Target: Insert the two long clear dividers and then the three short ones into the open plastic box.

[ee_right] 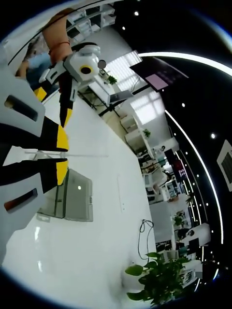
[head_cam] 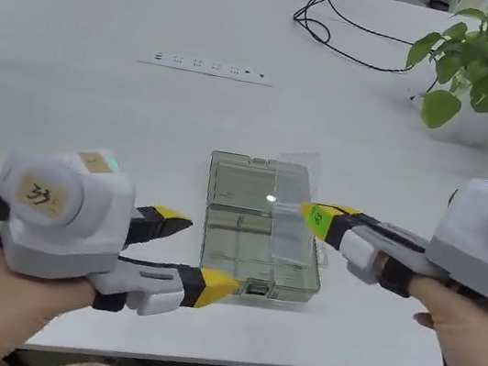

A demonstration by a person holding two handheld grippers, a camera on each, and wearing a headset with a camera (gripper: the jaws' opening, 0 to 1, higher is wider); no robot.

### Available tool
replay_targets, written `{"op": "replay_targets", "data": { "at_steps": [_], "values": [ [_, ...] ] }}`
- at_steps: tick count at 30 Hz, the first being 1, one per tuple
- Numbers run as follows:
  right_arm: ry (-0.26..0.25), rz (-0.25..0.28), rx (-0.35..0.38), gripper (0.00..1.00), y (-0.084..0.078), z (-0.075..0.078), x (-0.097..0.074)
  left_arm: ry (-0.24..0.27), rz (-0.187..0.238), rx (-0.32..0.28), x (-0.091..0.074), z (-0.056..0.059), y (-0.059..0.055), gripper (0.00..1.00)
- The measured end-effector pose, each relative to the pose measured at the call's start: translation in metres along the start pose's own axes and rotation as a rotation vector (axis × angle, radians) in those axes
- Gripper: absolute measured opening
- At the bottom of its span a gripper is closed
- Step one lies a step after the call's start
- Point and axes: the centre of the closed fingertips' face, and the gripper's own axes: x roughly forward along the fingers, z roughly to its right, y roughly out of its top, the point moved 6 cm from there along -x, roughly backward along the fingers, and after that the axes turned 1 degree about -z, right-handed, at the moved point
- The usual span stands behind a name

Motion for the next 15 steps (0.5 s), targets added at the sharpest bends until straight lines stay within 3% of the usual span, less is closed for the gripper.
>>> {"op": "replay_targets", "data": {
  "at_steps": [5,10,15],
  "values": [
    [-0.035,-0.043,0.025,0.06,0.003,0.006,0.006,-0.007,-0.001,0.058,-0.002,-0.009,-0.006,0.68],
    [-0.107,-0.132,0.041,0.06,0.005,0.017,0.014,-0.014,-0.002,0.098,-0.002,-0.018,-0.011,0.78],
    [-0.17,-0.194,0.059,0.06,0.007,0.022,0.024,-0.021,-0.018,0.125,-0.002,-0.027,-0.017,0.8]
  ]
}}
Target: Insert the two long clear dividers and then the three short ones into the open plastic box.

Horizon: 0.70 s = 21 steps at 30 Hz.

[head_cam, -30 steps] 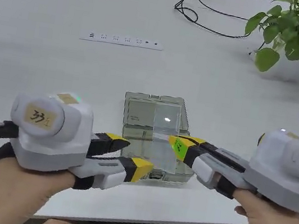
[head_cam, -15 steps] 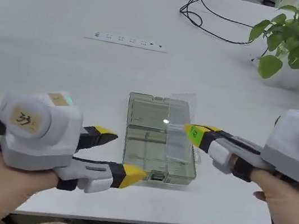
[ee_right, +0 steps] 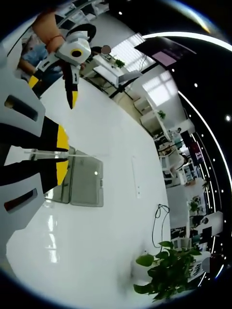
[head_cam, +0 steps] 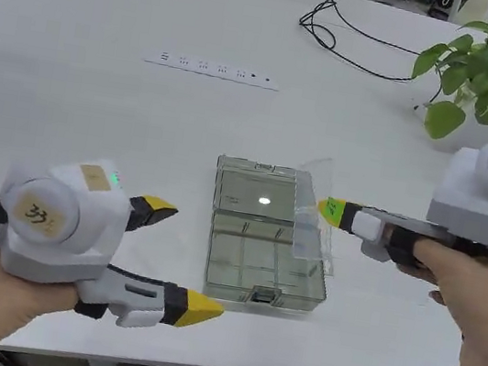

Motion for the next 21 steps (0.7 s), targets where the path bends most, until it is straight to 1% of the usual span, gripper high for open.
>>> {"op": "replay_targets", "data": {
  "at_steps": [1,2,3,4,7,11,12,13,15,16,19,21],
  "values": [
    [-0.012,-0.024,0.006,0.06,0.0,0.001,0.003,-0.003,-0.003,-0.005,0.0,-0.002,-0.001,0.82],
    [-0.017,-0.034,0.014,0.06,0.0,0.001,0.004,-0.004,-0.003,-0.006,0.0,-0.003,-0.002,0.85],
    [-0.017,-0.04,0.024,0.06,0.0,0.001,0.006,-0.003,-0.004,0.001,0.0,-0.004,-0.003,0.85],
    [-0.024,-0.061,0.042,0.06,-0.001,0.001,0.008,-0.005,-0.007,0.01,0.0,-0.006,-0.004,0.85],
    [-0.044,-0.102,0.045,0.06,-0.004,0.003,0.013,-0.015,-0.004,0.013,0.0,-0.009,-0.005,0.86],
    [-0.073,-0.153,0.074,0.06,-0.01,0.013,0.019,-0.02,-0.007,0.02,0.001,-0.015,-0.007,0.87],
    [-0.075,-0.159,0.079,0.06,-0.008,0.02,0.023,-0.021,-0.006,0.019,0.001,-0.015,-0.007,0.87],
    [-0.079,-0.169,0.084,0.06,-0.007,0.024,0.024,-0.022,-0.002,0.017,0.001,-0.016,-0.007,0.88],
    [-0.085,-0.177,0.092,0.06,-0.006,0.025,0.023,-0.027,-0.003,0.014,0.001,-0.017,-0.008,0.88],
    [-0.085,-0.176,0.102,0.06,-0.001,0.03,0.024,-0.029,-0.004,0.015,0.001,-0.018,-0.009,0.88],
    [-0.087,-0.177,0.111,0.06,0.0,0.031,0.023,-0.034,0.0,0.011,0.002,-0.019,-0.009,0.88],
    [-0.093,-0.187,0.115,0.06,-0.004,0.03,0.024,-0.038,0.005,0.008,0.003,-0.019,-0.009,0.88]
  ]
}}
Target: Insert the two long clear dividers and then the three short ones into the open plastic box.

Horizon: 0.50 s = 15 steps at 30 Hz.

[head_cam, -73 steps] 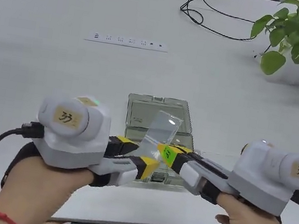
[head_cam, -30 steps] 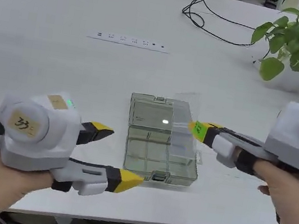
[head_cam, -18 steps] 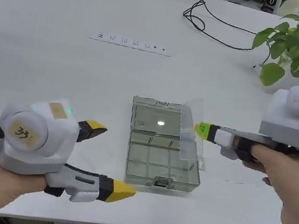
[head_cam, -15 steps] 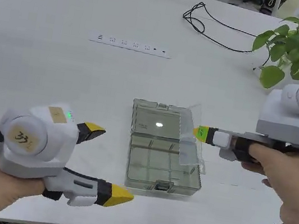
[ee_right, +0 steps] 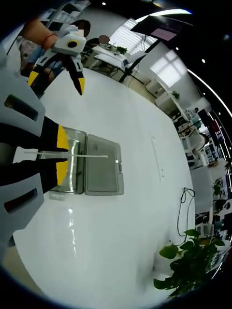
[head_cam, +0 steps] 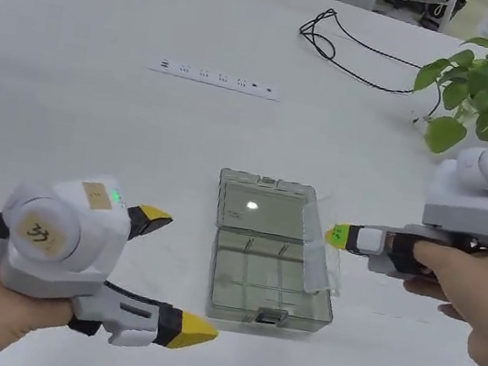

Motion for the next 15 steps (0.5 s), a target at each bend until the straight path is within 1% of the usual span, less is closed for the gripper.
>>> {"op": "replay_targets", "data": {
  "at_steps": [5,9,12,14,15],
  "values": [
    [-0.02,-0.036,0.022,0.06,-0.015,0.001,0.007,-0.017,0.006,-0.002,0.003,0.003,0.0,0.89],
    [-0.035,-0.058,0.037,0.06,-0.023,0.002,0.013,-0.028,0.011,-0.002,0.004,0.006,0.0,0.89],
    [-0.04,-0.069,0.057,0.06,-0.028,0.0,0.019,-0.032,0.01,-0.002,0.005,0.008,-0.001,0.89],
    [-0.042,-0.076,0.065,0.06,-0.032,0.006,0.025,-0.036,0.013,-0.007,0.005,0.008,-0.002,0.88],
    [-0.043,-0.081,0.069,0.06,-0.034,0.005,0.027,-0.037,0.015,-0.008,0.005,0.008,-0.002,0.88]
  ]
}}
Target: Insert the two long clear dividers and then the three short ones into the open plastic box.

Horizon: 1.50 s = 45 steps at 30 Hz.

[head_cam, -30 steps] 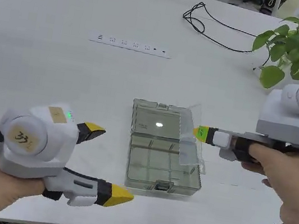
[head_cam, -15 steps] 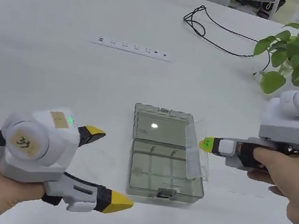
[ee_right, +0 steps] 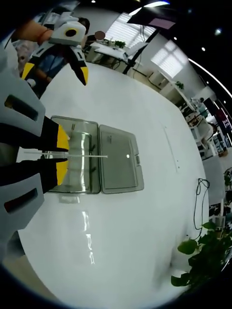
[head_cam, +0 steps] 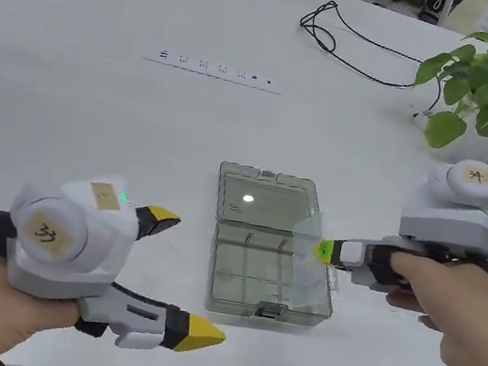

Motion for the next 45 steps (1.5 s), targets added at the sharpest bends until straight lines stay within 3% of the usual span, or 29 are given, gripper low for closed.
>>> {"op": "replay_targets", "data": {
  "at_steps": [17,25,32,45],
  "values": [
    [-0.038,0.005,0.043,0.06,-0.002,0.001,0.009,-0.009,0.019,-0.006,0.002,-0.001,0.004,0.86],
    [-0.053,0.054,0.058,0.06,0.0,0.0,0.003,-0.001,0.034,-0.016,0.002,-0.005,0.006,0.86],
    [-0.071,0.098,0.067,0.06,0.002,0.005,0.009,-0.006,0.034,-0.024,0.003,-0.004,0.005,0.85],
    [-0.097,0.072,0.039,0.06,-0.001,0.012,0.015,-0.009,0.036,-0.03,0.005,-0.006,0.005,0.84]
  ]
}}
